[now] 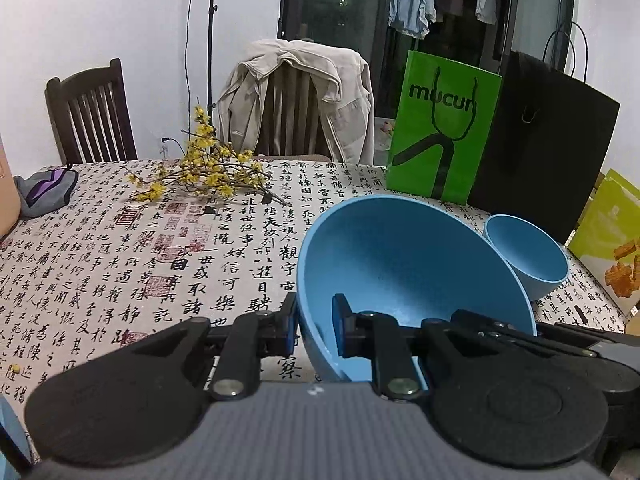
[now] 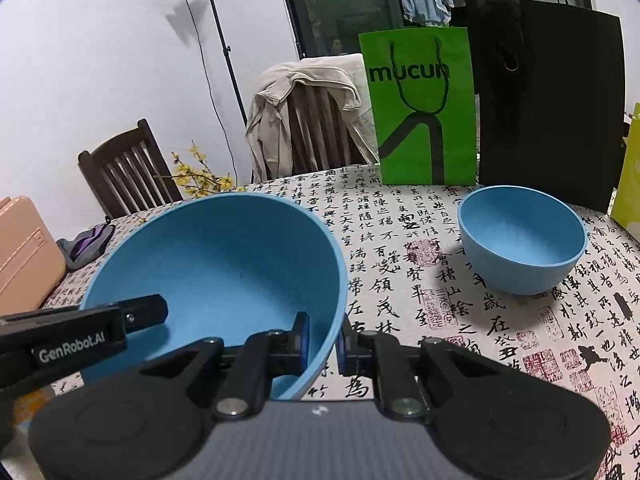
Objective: Organize plates and bowls
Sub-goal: 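Lift the blue bowl and carry it toward the pink suitcase with both tools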
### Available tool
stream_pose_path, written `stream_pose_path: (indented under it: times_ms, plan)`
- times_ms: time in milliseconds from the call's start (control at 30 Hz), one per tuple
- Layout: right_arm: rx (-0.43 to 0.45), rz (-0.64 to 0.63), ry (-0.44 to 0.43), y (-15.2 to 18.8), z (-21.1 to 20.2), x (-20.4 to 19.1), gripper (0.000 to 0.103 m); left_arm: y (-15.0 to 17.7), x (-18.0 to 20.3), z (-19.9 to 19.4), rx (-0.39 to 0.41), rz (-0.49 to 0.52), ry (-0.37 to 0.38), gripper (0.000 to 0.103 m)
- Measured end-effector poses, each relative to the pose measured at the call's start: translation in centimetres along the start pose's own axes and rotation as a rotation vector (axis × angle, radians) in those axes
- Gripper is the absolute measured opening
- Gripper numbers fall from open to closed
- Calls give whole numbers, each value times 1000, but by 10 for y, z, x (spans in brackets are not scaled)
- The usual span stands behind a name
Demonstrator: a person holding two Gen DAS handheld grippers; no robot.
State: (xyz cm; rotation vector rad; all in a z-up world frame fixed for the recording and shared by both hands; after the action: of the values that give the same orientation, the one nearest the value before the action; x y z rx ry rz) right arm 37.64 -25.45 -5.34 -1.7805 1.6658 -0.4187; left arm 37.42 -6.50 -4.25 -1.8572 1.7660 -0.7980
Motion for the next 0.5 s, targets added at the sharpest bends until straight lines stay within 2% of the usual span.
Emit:
stream_pose_path:
  times_ms: [500]
  plan:
    - [4,-38,-5,14,-12,-32,13,16,-30,-21,15,-36,2,18]
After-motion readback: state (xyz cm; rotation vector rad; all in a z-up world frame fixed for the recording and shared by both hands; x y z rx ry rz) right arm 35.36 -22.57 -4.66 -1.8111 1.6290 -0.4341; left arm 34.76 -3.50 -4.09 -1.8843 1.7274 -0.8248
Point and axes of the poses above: each gripper's, at about its wrist camera, not at the fingertips, and z roughly the way its jaws point, x to its right, y to its underside, the point moved 1 cm from there along z, roughly the way its jaws point, and after that the axes turned 10 degrees about -x, right-handed, at the moved point
